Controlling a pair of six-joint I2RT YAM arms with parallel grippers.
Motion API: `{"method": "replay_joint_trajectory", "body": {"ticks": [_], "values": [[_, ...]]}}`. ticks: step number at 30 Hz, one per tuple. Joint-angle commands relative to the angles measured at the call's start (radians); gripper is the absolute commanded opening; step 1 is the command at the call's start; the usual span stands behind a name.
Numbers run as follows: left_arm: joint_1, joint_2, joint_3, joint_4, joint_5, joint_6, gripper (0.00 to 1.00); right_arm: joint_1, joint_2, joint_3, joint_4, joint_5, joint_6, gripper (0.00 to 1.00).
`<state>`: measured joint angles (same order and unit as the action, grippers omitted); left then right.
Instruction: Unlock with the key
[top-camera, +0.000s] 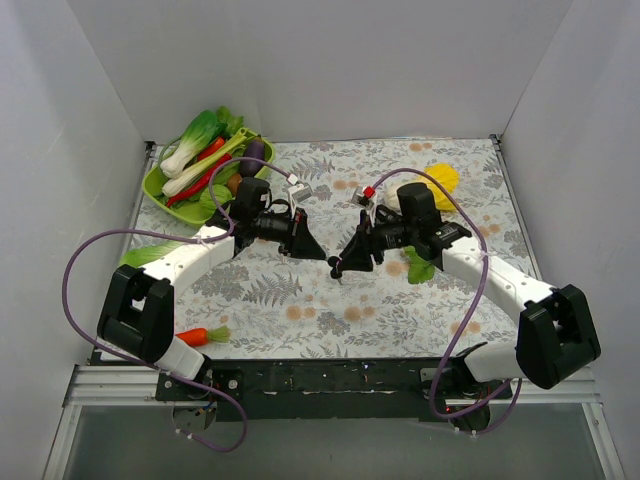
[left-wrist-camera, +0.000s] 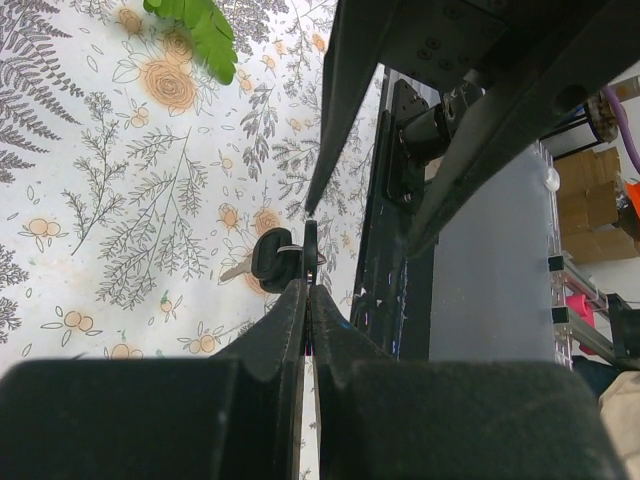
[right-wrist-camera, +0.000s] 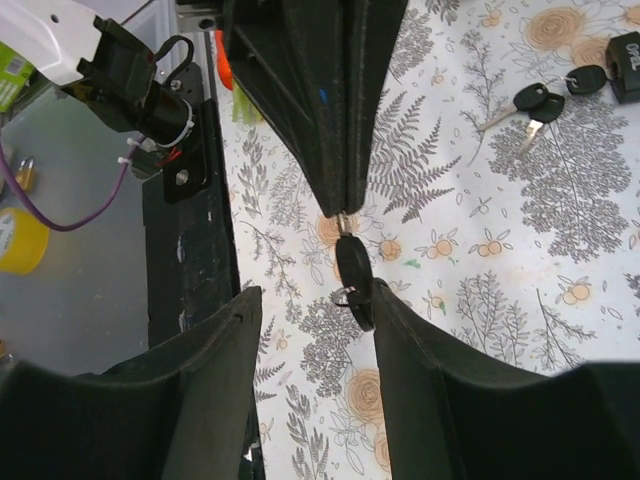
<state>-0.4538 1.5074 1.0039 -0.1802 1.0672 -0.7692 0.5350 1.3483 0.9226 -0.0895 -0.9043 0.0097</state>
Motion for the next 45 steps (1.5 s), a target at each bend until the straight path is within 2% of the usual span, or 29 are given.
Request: {"method": "replay_joint_trajectory", "body": {"ticks": [1,10,22,32,45], "values": [[0.001,-0.058,0.039,-0.007,0.040,0.021,0.00,-0.013,-0.006,0.039,-0.019,-0.005,-0.024,0.56],[0.001,-0.061,0.039,-0.007,0.043,0.021,0.00,-0.007,0.021,-0.004,0.143,-0.070,0.091,0.55],[0.001,-0.064,0.036,-0.004,0.034,0.021,0.00,0.013,0.063,-0.008,0.142,-0.062,0.081,0.52],[0.001,-0.062,0.035,-0.005,0.017,0.022,0.00,0.020,0.074,-0.010,0.154,-0.081,0.095,0.41],[0.001,-0.064,0.033,-0.004,0.010,0.024,0.00,0.029,0.091,-0.013,0.145,-0.084,0.088,0.35]]}}
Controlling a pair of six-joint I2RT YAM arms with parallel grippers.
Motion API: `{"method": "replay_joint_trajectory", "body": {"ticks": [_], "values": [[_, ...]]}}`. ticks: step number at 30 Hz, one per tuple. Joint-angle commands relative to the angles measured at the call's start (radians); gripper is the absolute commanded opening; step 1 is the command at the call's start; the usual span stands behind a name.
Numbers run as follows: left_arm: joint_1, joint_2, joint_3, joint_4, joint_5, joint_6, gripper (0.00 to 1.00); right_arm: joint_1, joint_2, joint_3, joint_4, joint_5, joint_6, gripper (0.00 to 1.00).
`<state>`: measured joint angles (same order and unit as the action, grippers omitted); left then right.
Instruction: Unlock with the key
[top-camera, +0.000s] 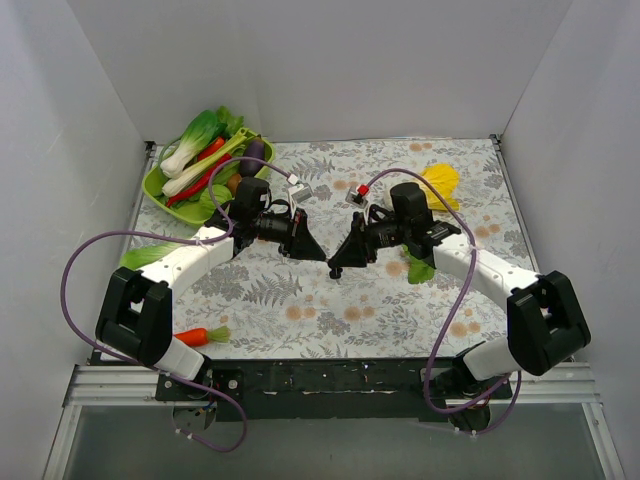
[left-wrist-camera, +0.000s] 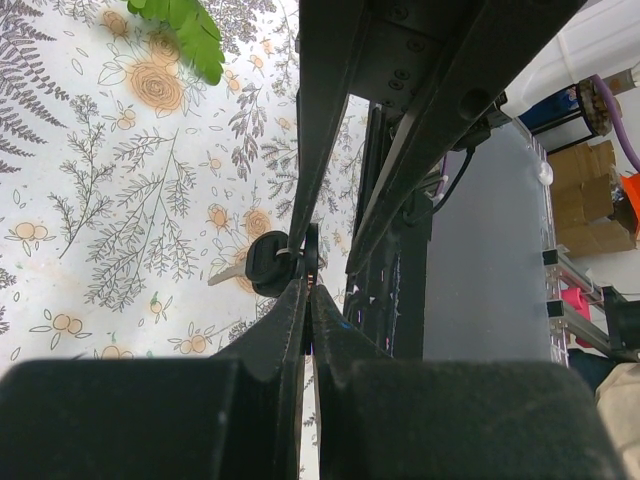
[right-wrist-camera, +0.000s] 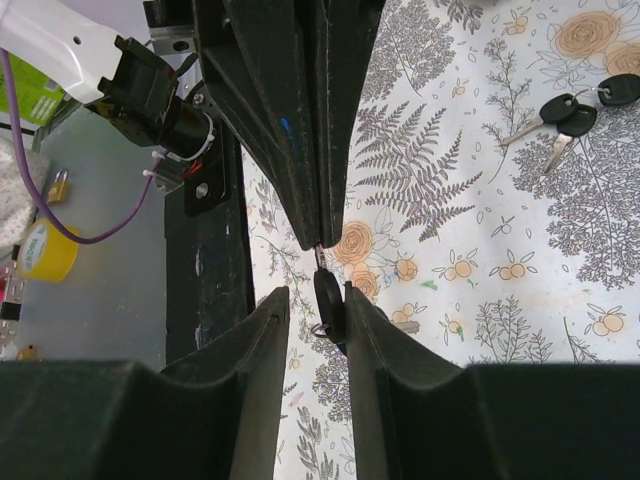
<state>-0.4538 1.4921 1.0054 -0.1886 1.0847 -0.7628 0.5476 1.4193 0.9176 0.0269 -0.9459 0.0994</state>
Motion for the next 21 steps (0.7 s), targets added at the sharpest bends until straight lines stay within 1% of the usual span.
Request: {"method": "replay_joint_trajectory", "body": {"ticks": [1,8,10,14,19,21], "values": [[0.001,-0.049,0.033,0.005,-0.006,0.017,0.00,0.015,0.026,-0.006,0.027,-0.042,-0.003,0.35],[0.001,-0.052,0.033,0.005,-0.008,0.019,0.00,0.020,0.040,0.004,0.024,-0.039,-0.007,0.35],[0.001,-0.052,0.033,0.005,-0.009,0.019,0.00,0.020,0.038,0.006,0.025,-0.036,-0.007,0.33],[0.001,-0.052,0.033,0.003,-0.012,0.019,0.00,0.018,0.036,0.004,0.031,-0.034,-0.009,0.25],[0.001,-0.055,0.030,0.003,-0.016,0.020,0.00,0.020,0.035,-0.002,0.033,-0.037,-0.007,0.19],[0.001,-0.053,0.030,0.003,-0.020,0.022,0.00,0.020,0.032,-0.003,0.036,-0.036,-0.006,0.13]]}}
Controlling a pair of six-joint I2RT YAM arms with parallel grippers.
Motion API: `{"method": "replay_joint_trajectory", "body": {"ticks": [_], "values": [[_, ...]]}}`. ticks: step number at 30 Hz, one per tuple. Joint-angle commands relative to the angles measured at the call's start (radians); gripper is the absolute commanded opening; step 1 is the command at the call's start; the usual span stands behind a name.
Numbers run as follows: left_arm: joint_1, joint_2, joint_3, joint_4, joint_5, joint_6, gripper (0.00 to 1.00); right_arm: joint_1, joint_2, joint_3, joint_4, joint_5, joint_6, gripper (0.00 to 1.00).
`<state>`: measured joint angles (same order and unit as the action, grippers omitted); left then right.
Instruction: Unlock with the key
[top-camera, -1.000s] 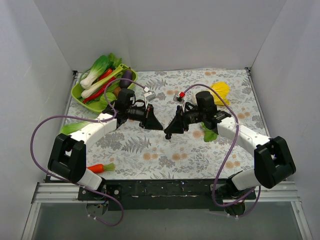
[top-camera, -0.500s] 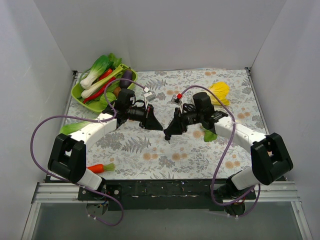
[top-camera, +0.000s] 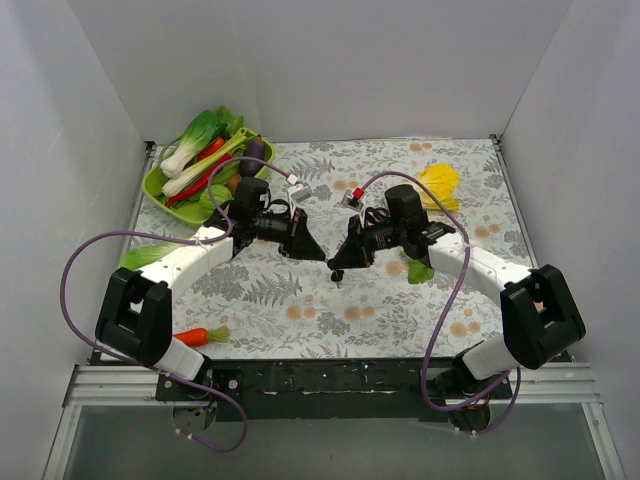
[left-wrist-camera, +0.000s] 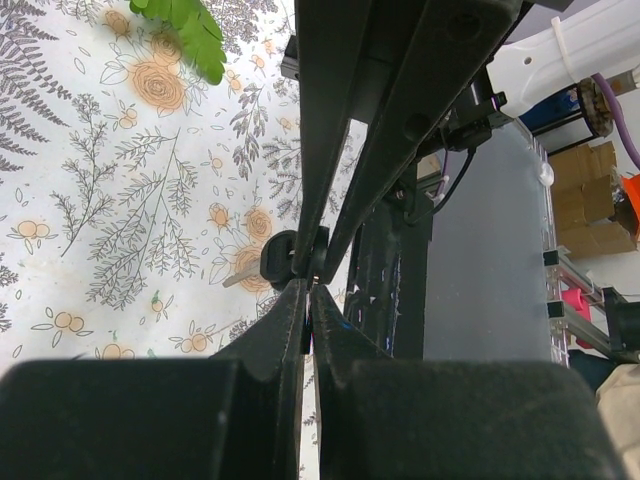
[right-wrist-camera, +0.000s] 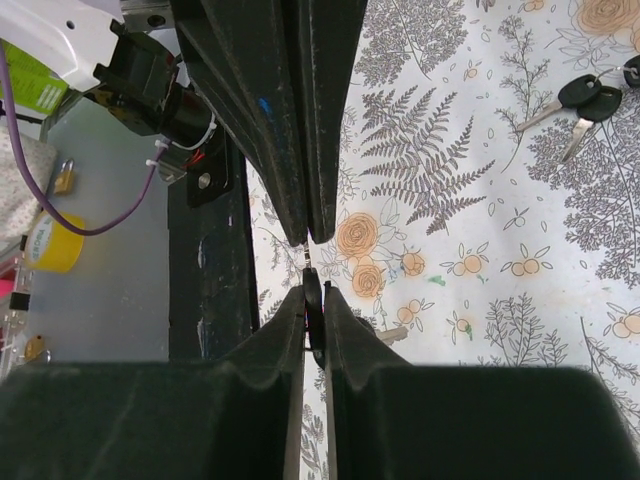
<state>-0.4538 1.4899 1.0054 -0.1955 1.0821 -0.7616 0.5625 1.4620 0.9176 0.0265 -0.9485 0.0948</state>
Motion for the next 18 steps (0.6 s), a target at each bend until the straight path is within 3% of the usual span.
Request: {"method": "replay_joint_trajectory", "body": {"ticks": [1,2,7,9,12,14,18], "values": [[0.001,-0.052,0.030,0.008,-0.019,0.021,0.00,0.005,-0.011,-0.005,0.038,-0.033,0.002,0.08],[0.001,-0.051,0.032,0.008,-0.021,0.021,0.00,0.005,-0.012,-0.006,0.042,-0.033,0.003,0.01],[0.001,-0.049,0.035,0.016,-0.057,0.010,0.04,0.005,-0.026,-0.020,0.088,-0.018,0.034,0.01],[0.001,-0.051,0.035,0.025,-0.092,-0.002,0.44,0.004,-0.038,-0.031,0.107,0.019,0.052,0.01],[0.001,-0.066,0.030,0.039,-0.157,-0.016,0.88,0.001,-0.061,-0.045,0.131,0.092,0.074,0.01],[0.001,-0.094,0.018,0.071,-0.236,-0.036,0.98,-0.012,-0.080,-0.057,0.157,0.132,0.091,0.01],[0.004,-0.164,-0.033,0.131,-0.424,-0.053,0.98,-0.045,-0.138,-0.097,0.190,0.218,0.111,0.01]]}}
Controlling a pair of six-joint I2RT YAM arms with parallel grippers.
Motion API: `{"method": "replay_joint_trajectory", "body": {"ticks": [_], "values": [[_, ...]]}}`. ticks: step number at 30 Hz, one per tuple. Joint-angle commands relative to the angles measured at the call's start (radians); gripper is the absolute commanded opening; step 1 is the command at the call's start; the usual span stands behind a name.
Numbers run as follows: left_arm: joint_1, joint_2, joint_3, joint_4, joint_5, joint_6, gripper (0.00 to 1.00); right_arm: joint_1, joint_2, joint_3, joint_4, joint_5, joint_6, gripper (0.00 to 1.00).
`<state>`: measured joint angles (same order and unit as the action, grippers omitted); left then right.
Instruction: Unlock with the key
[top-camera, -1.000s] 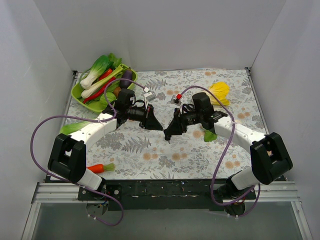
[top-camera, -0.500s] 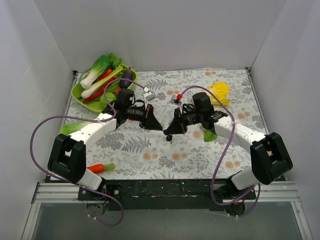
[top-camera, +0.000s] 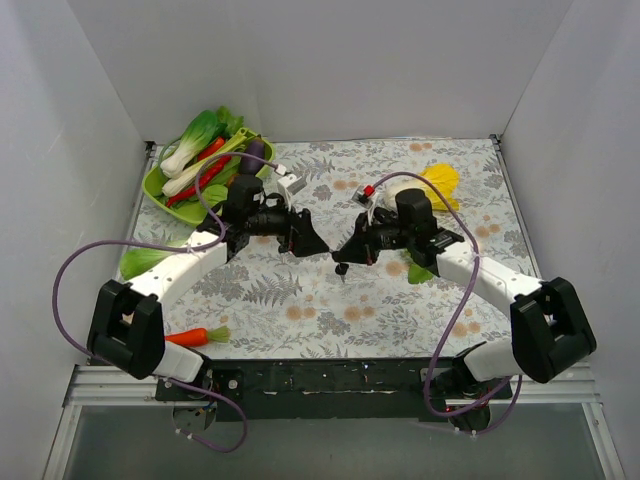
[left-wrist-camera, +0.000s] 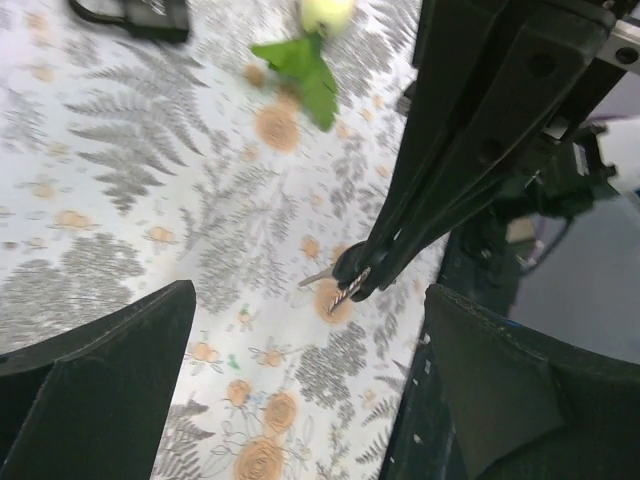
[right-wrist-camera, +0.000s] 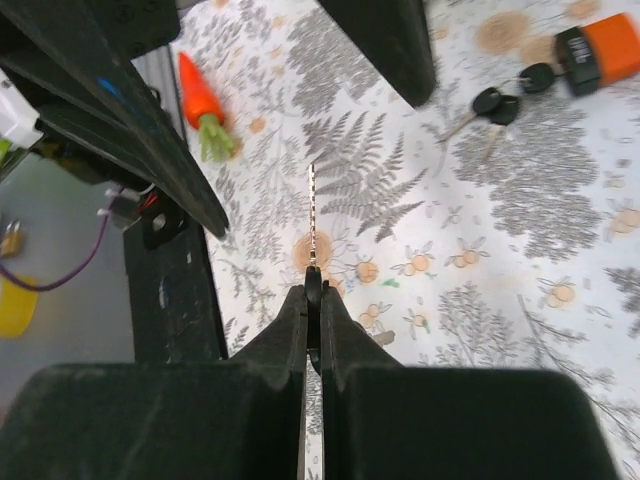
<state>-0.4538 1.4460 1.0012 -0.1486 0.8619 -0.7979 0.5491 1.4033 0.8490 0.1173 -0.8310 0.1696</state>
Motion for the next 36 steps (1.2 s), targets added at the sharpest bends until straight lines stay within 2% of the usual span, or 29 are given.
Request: {"method": "replay_joint_trajectory", "body": {"ticks": [1,6,14,19,22,23,27,31,36], "values": [[0.006,-0.134,-0.036,0.108,-0.228,-0.023,0.98,-0.037,-0.090,-0.034,0.102,0.119,0.036,0.01],[0.010,-0.180,-0.065,0.142,-0.310,-0.063,0.98,-0.081,-0.177,-0.076,0.107,0.263,0.041,0.01],[0.003,-0.118,-0.044,0.172,-0.412,-0.141,0.98,-0.244,-0.293,-0.093,0.030,0.490,0.054,0.01],[-0.193,-0.081,0.005,0.169,-0.595,-0.132,0.98,-0.343,-0.323,-0.094,0.021,0.553,0.042,0.01],[-0.261,-0.001,0.056,0.170,-0.708,-0.239,0.98,-0.391,-0.331,-0.096,0.021,0.601,0.041,0.01],[-0.269,0.057,0.068,0.169,-0.766,-0.333,0.98,-0.394,-0.337,-0.097,0.021,0.609,0.041,0.01],[-0.307,0.231,0.164,0.155,-0.842,-0.508,0.96,-0.397,-0.403,-0.113,0.035,0.607,0.044,0.01],[-0.341,0.401,0.333,0.051,-0.925,-0.629,0.96,-0.397,-0.460,-0.136,0.021,0.613,0.048,0.01],[-0.344,0.530,0.430,0.046,-0.957,-0.718,0.94,-0.397,-0.549,-0.160,0.018,0.619,0.059,0.01]]}}
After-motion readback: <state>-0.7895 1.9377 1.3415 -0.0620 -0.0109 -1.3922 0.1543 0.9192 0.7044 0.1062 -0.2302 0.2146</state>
